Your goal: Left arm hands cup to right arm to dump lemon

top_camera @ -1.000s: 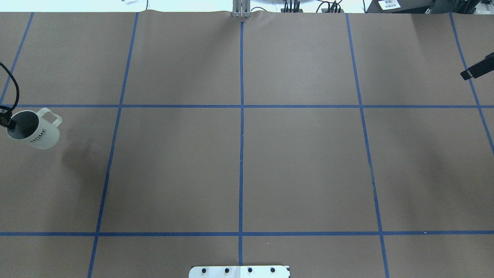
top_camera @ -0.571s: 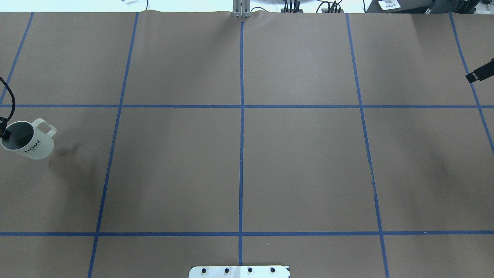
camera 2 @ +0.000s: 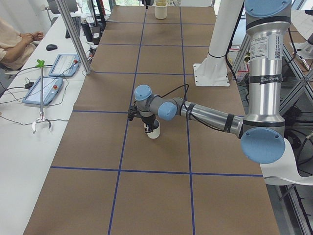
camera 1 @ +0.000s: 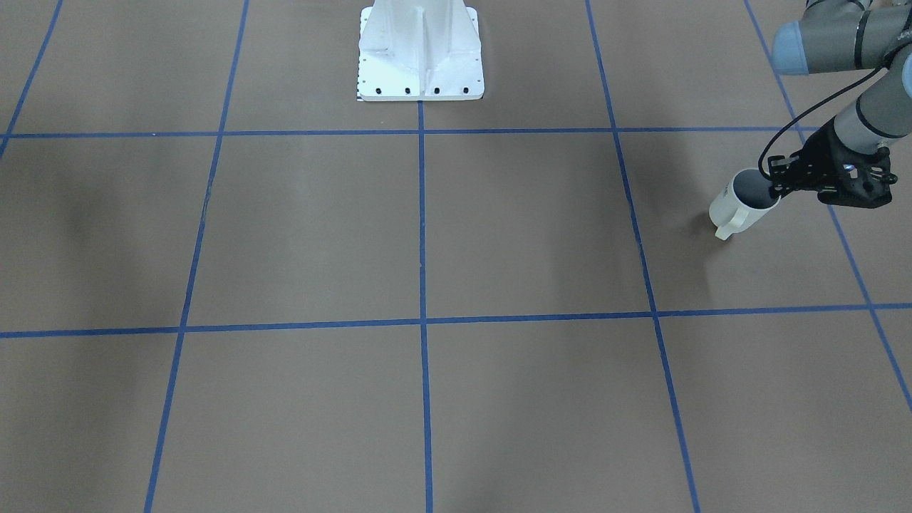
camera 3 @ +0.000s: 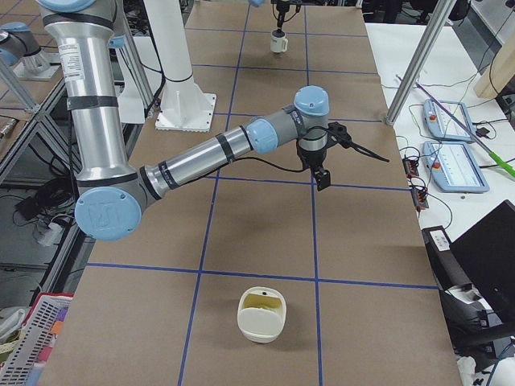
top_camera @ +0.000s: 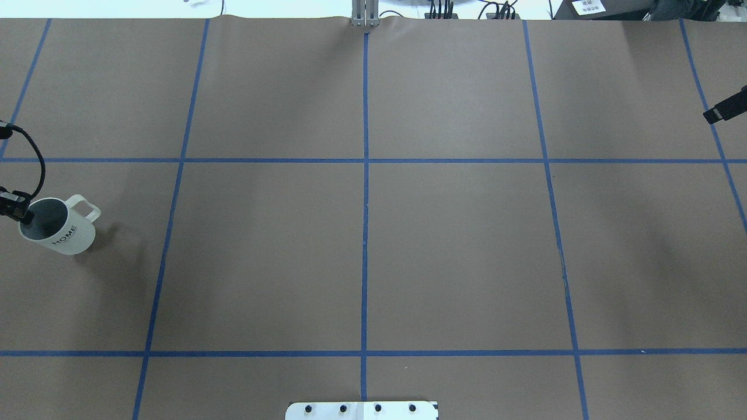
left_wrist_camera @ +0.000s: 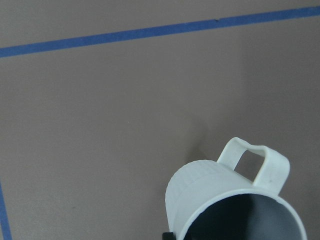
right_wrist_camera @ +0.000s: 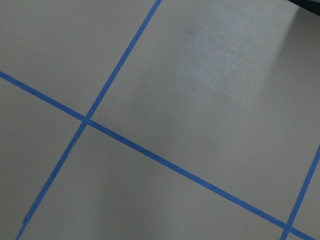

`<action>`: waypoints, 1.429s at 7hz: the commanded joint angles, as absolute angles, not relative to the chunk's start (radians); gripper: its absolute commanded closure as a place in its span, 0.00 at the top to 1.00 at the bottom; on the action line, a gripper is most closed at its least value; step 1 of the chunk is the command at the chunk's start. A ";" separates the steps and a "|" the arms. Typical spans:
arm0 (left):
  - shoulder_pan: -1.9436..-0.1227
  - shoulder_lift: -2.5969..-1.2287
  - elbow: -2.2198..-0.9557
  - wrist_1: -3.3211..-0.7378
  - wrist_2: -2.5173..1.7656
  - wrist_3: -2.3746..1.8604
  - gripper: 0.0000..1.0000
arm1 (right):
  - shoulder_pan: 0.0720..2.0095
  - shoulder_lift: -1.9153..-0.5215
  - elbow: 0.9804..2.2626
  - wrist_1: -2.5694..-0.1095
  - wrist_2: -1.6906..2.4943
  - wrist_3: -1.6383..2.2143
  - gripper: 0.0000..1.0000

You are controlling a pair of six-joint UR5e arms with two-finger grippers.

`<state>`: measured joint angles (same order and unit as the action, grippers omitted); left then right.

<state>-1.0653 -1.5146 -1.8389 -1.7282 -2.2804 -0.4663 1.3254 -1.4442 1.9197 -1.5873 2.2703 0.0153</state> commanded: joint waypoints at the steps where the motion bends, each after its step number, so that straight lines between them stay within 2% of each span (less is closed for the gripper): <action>1: -1.058 -1.514 -1.838 -1.724 -2.279 -0.466 0.00 | 1.325 -1.439 1.922 -1.594 2.270 0.017 1.00; 3: -1.058 -1.514 -1.838 -1.724 -2.279 -0.465 0.43 | 1.325 -1.437 1.924 -1.594 2.270 0.017 1.00; 4: -1.058 -1.514 -1.838 -1.727 -2.279 -0.465 0.51 | 1.324 -1.434 1.931 -1.607 2.270 0.023 1.00; 6: -1.060 -1.516 -1.853 -1.730 -2.281 -0.463 0.75 | 1.327 -1.430 1.945 -1.624 2.270 0.023 1.00; 7: -1.063 -1.505 -1.894 -1.729 -2.280 -0.463 0.79 | 1.338 -1.434 1.985 -1.667 2.270 0.023 1.00; 8: -1.074 -1.484 -1.957 -1.723 -2.284 -0.460 0.87 | 1.345 -1.428 2.029 -1.748 2.269 0.023 1.00; 10: -1.121 -1.463 -2.003 -1.720 -2.284 -0.460 0.89 | 1.365 -1.427 2.054 -1.790 2.269 0.023 1.00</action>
